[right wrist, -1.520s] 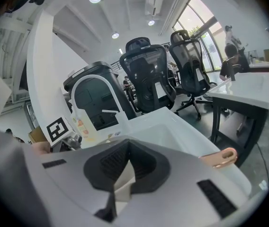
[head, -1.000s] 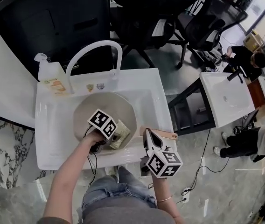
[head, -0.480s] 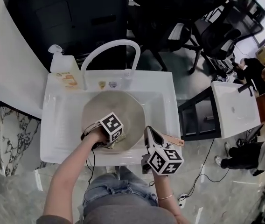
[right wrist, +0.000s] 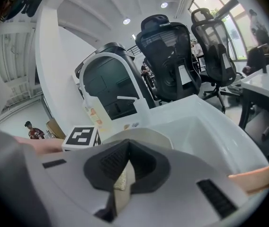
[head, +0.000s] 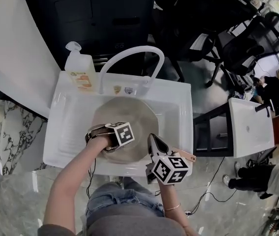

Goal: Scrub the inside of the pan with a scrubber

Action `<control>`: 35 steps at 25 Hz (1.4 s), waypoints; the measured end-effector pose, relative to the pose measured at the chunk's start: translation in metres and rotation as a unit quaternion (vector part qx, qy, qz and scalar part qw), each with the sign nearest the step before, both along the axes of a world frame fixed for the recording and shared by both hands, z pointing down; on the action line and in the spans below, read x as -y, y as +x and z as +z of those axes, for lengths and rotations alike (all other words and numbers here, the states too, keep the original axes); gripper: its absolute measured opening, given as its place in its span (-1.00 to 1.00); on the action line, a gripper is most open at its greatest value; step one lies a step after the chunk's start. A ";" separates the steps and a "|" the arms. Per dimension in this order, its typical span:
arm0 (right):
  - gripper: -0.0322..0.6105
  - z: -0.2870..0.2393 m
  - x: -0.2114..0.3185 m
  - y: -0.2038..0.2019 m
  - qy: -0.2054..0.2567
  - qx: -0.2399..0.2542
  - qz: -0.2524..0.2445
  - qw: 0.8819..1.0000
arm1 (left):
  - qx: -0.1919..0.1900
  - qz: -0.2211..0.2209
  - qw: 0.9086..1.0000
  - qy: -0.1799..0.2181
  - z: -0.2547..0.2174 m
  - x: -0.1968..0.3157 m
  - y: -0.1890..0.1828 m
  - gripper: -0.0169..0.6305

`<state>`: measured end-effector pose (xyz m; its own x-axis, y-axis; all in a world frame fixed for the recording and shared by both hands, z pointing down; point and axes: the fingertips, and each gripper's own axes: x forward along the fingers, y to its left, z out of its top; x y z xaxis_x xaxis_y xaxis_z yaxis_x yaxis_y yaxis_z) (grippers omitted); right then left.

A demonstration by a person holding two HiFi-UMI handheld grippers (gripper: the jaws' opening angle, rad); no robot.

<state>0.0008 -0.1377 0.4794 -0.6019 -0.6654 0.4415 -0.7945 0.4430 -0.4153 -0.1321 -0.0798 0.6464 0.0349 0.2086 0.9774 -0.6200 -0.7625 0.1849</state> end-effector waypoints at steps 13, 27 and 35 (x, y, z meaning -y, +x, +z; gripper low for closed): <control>-0.87 0.002 -0.004 0.004 -0.005 -0.004 0.009 1.000 | 0.172 0.142 0.966 0.130 -0.002 0.065 -0.053 -0.76; -0.87 0.000 -0.018 0.020 -0.002 -0.008 0.032 0.999 | 0.147 0.145 0.870 0.448 -0.072 0.143 -0.025 -0.75; -0.87 -0.009 -0.028 0.013 0.014 -0.010 0.030 0.999 | -0.003 0.026 0.825 0.564 -0.149 0.135 0.005 -0.75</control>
